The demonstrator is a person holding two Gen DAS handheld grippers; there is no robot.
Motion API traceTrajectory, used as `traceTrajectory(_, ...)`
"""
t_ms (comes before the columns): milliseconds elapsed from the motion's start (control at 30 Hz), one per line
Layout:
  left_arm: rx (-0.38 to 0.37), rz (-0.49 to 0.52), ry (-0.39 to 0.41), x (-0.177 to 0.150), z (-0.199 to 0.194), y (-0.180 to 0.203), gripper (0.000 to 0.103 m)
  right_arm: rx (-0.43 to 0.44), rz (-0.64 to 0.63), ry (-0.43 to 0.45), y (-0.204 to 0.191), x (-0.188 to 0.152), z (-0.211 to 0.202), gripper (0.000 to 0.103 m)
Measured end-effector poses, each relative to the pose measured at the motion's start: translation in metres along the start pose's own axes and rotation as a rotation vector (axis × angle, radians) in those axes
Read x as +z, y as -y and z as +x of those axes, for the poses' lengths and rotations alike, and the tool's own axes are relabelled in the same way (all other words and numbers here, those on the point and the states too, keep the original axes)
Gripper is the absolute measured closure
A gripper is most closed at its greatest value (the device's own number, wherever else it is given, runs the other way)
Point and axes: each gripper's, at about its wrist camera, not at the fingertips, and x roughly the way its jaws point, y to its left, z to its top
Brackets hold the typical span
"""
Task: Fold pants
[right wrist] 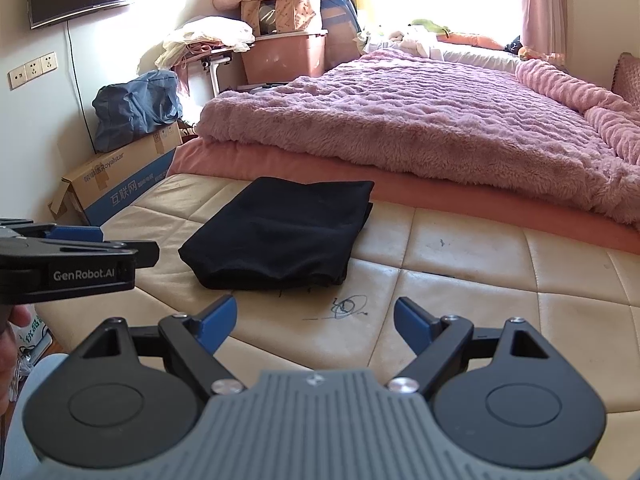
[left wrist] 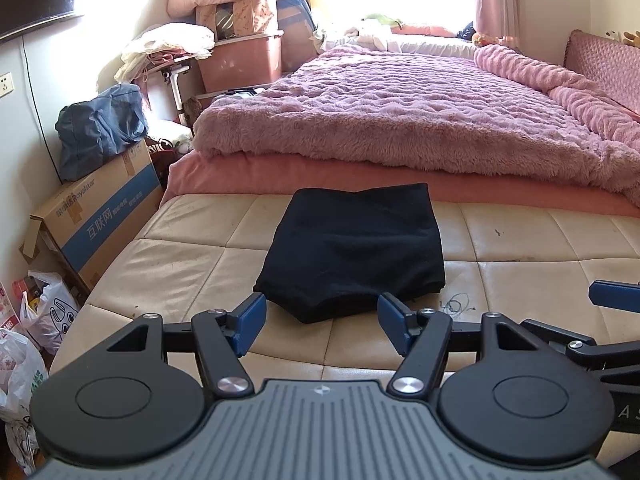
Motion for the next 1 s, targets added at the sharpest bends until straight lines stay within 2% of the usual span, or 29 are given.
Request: traceTrajectory(1000, -0.012, -0.002, -0.004, -0.0032, 0.0038, 0.0061, 0.028, -0.008, 0.003, -0.002, 0.0011, 0.0004, -0.0006, 0.021)
